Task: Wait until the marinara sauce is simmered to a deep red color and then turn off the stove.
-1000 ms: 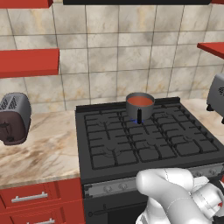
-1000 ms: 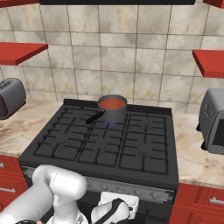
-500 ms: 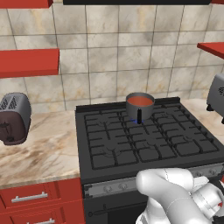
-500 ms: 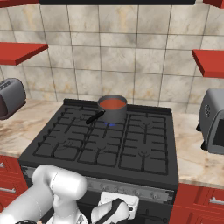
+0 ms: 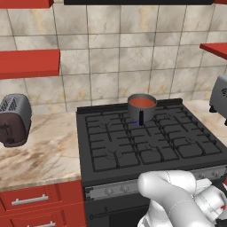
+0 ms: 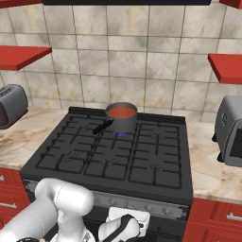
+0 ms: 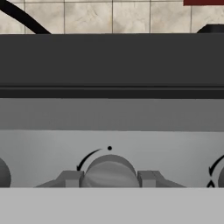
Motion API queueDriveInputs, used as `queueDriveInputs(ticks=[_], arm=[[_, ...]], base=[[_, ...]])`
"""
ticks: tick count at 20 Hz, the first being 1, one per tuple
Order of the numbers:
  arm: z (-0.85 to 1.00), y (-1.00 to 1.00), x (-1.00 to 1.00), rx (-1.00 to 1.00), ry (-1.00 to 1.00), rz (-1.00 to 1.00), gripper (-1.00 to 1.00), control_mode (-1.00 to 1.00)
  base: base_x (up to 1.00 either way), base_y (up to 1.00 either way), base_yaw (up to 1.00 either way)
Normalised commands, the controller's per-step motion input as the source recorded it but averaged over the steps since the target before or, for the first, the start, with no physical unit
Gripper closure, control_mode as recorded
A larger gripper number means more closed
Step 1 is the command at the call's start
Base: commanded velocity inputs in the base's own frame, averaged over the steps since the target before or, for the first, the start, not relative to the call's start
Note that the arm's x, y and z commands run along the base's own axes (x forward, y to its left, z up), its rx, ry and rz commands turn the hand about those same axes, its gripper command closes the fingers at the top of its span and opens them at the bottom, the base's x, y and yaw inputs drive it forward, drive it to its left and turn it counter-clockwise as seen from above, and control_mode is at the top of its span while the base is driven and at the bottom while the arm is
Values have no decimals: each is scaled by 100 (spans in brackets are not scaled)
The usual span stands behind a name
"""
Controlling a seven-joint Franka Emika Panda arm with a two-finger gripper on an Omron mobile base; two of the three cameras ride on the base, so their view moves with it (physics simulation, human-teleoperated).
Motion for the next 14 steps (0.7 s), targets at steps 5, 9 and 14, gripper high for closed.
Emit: queueDriveInputs(ticks=[5,9,14], arm=[[0,0,0,0,0,0,100,-100],[0,0,0,0,0,0,100,-100],[0,0,0,0,0,0,100,-100]], base=[[0,0,0],[0,0,0],[0,0,0]])
